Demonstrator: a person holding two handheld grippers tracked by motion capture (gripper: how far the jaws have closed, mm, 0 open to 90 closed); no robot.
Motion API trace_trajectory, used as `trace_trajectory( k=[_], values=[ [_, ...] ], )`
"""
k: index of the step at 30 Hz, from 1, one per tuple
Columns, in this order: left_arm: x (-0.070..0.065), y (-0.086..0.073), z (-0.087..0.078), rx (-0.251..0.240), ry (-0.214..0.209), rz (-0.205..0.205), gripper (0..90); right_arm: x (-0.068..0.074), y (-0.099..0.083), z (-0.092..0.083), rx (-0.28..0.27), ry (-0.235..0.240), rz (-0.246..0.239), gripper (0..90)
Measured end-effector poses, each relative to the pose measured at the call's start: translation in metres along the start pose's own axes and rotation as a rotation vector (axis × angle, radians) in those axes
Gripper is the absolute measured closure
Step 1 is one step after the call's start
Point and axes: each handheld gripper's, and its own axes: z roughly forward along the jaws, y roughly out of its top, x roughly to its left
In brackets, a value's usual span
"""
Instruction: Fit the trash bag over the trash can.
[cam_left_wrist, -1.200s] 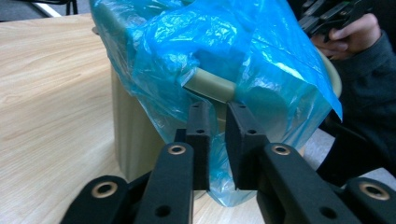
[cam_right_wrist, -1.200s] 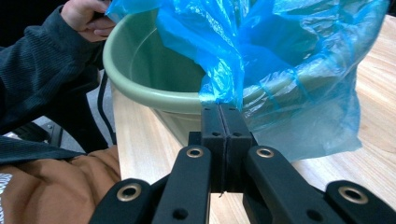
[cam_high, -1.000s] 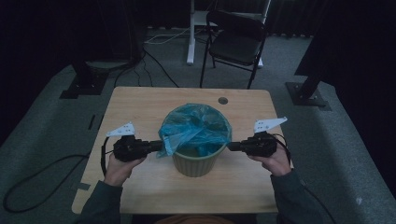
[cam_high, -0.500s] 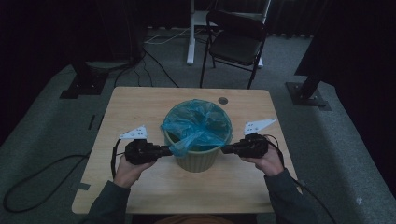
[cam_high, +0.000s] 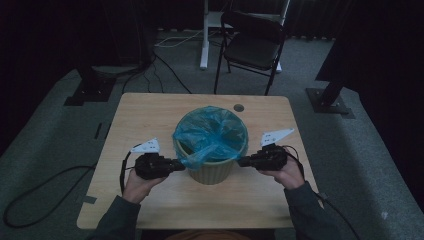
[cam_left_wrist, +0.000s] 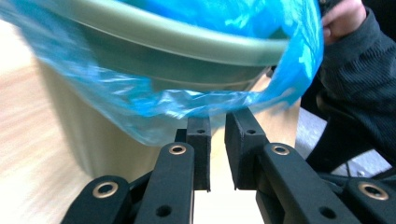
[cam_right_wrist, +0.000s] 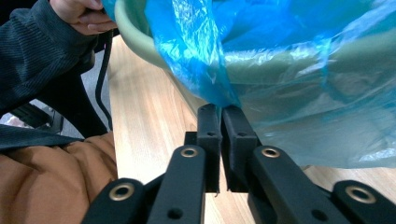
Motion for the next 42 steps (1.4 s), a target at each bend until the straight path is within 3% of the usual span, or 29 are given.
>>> trace_trajectory(
  k=[3,5,9,19,27,32,39,42],
  values=[
    [0.001,0.000,-0.010,-0.020,0.015,0.004,76.2,0.000,0.000,-0.004,-0.010,-0.008,-0.002,80.3],
    [0.004,0.001,-0.025,-0.046,0.054,0.000,74.3,0.000,0.000,-0.010,-0.032,-0.026,0.002,71.5],
    [0.010,0.006,-0.036,-0.084,0.103,-0.008,70.2,-0.001,0.000,-0.016,-0.055,-0.041,0.006,67.5],
    [0.026,0.024,-0.028,-0.106,0.183,-0.008,60.4,0.002,0.004,-0.022,-0.077,-0.063,-0.006,65.4],
    [0.034,0.023,-0.019,-0.099,0.196,-0.037,60.2,0.004,0.007,-0.031,-0.123,-0.069,-0.013,64.4],
    [0.034,0.025,-0.014,-0.085,0.190,-0.034,61.9,0.005,0.012,-0.032,-0.160,-0.079,-0.025,63.2],
    [0.035,0.024,-0.011,-0.081,0.174,-0.043,67.7,0.011,0.021,-0.023,-0.162,-0.083,-0.063,61.5],
    [0.035,0.023,-0.010,-0.073,0.170,-0.043,77.8,0.013,0.023,-0.022,-0.151,-0.106,-0.091,62.5]
  ],
)
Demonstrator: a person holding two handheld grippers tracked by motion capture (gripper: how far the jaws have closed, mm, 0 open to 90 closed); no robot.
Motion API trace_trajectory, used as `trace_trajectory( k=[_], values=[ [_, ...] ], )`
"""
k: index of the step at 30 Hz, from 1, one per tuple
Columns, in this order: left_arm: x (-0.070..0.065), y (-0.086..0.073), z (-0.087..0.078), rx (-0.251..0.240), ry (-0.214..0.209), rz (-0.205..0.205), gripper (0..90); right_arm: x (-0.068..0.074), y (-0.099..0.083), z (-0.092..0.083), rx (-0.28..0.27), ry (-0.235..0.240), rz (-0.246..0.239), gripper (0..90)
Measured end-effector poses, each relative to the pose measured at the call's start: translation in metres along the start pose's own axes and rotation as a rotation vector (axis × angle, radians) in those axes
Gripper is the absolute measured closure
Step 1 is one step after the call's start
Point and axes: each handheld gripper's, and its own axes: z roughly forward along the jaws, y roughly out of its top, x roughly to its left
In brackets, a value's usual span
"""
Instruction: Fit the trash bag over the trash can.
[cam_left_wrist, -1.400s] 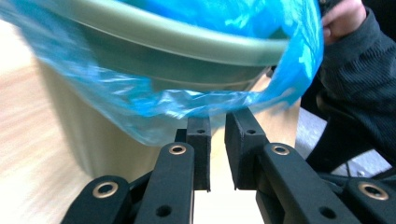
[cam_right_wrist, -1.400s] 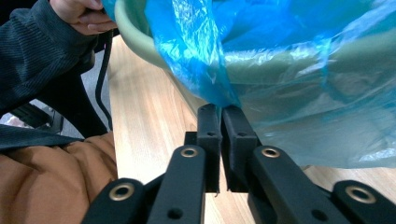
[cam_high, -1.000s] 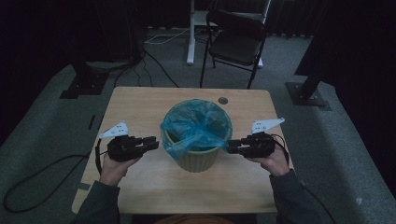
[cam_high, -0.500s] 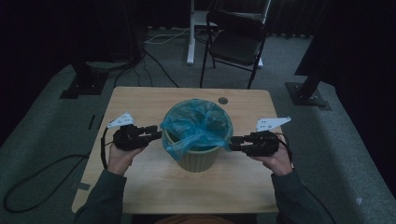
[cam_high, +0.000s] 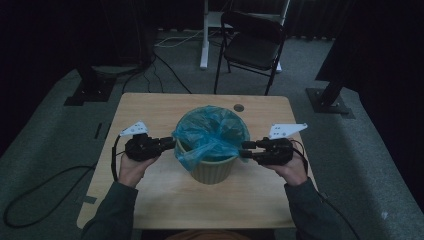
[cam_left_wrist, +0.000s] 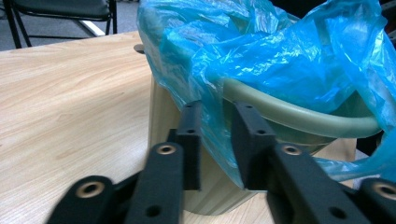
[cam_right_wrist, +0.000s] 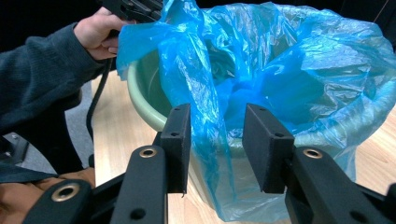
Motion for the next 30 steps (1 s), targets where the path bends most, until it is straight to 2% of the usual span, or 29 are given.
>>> trace_trajectory(
  k=[2,3,7,14,22,30],
  values=[
    [0.000,0.000,0.000,0.000,-0.003,0.000,80.8,0.000,0.000,0.000,0.000,0.000,0.000,62.5],
    [-0.001,0.000,0.002,0.012,-0.003,0.009,84.9,0.003,0.002,0.001,0.012,-0.025,-0.023,63.6],
    [-0.004,-0.001,0.006,0.026,-0.014,0.016,89.1,0.005,0.003,0.004,0.020,-0.028,-0.037,64.3],
    [-0.012,-0.006,0.011,0.050,-0.041,0.035,89.6,0.011,0.004,0.007,0.027,-0.018,-0.069,70.5],
    [-0.020,-0.015,0.015,0.083,-0.063,0.049,89.7,0.017,-0.001,0.003,0.045,0.034,-0.097,87.1],
    [-0.024,-0.024,0.023,0.109,-0.087,0.044,89.7,0.016,-0.013,0.011,0.101,0.076,-0.082,89.8]
  ],
)
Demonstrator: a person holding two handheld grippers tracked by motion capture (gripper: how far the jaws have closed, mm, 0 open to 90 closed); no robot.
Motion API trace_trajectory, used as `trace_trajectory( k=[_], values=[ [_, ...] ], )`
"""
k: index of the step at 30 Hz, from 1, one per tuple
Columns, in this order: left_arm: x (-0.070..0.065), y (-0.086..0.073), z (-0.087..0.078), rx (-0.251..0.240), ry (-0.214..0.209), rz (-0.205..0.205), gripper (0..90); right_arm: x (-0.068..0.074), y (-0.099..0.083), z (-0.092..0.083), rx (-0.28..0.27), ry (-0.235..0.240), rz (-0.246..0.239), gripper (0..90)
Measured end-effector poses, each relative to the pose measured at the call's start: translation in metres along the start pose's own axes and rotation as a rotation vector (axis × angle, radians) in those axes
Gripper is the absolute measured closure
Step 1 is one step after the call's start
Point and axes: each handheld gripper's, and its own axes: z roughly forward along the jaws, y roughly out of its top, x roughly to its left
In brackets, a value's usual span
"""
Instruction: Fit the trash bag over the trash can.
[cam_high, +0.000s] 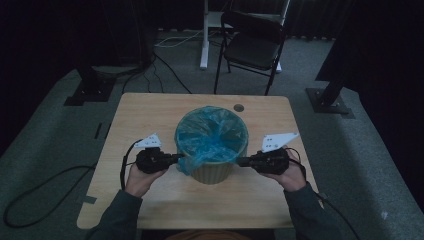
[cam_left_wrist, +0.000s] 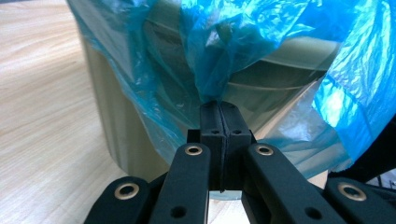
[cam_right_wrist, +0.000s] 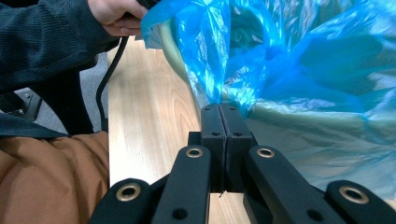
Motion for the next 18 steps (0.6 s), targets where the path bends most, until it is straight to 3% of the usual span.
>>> trace_trajectory(
  k=[15,18],
  values=[
    [-0.001,-0.009,0.012,0.041,-0.016,-0.003,89.7,-0.004,-0.006,0.016,0.059,0.029,0.020,90.0],
    [0.000,-0.011,0.015,0.055,-0.011,-0.009,89.7,-0.005,-0.008,0.022,0.096,0.023,0.021,90.0]
  ],
)
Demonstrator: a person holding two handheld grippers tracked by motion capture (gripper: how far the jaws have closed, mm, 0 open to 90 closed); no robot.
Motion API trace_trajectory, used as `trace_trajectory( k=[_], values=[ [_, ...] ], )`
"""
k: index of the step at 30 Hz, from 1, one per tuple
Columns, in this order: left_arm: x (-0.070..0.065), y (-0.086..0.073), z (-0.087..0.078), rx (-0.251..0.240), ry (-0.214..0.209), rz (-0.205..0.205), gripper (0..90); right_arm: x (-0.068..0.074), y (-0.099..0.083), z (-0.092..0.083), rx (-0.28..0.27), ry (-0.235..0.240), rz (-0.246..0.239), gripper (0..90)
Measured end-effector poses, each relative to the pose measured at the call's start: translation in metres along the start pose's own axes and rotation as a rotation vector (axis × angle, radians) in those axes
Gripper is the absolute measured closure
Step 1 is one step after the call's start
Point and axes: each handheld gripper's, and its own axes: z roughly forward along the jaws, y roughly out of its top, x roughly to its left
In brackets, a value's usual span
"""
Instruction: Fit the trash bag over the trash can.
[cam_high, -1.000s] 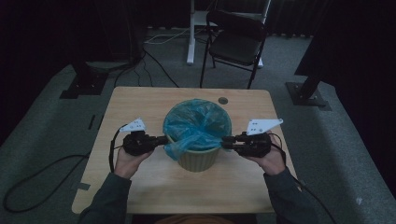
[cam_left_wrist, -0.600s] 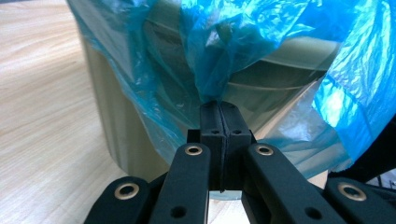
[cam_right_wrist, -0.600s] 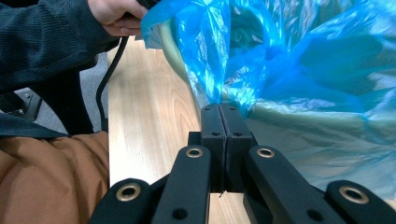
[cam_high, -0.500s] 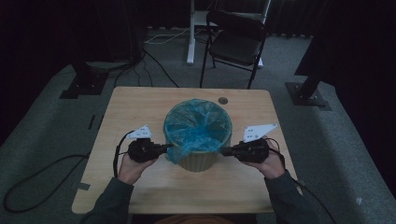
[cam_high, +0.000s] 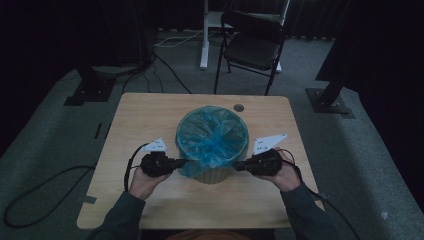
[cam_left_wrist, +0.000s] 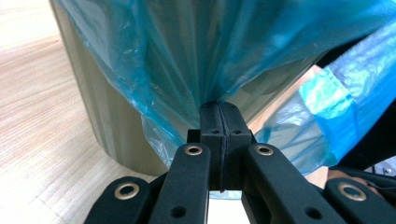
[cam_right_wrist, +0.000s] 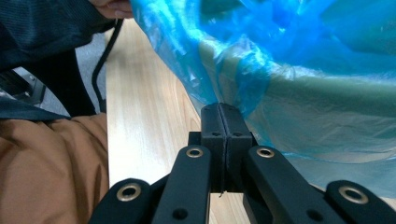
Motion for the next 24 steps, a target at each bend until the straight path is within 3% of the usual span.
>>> trace_trajectory(
  k=[14,24],
  values=[
    [0.015,-0.006,-0.007,-0.012,0.047,-0.051,89.7,-0.016,-0.012,-0.011,0.022,-0.052,0.056,90.0],
    [0.019,-0.011,-0.008,-0.003,0.063,-0.072,89.6,-0.022,-0.021,-0.019,0.034,-0.061,0.083,90.0]
  ],
)
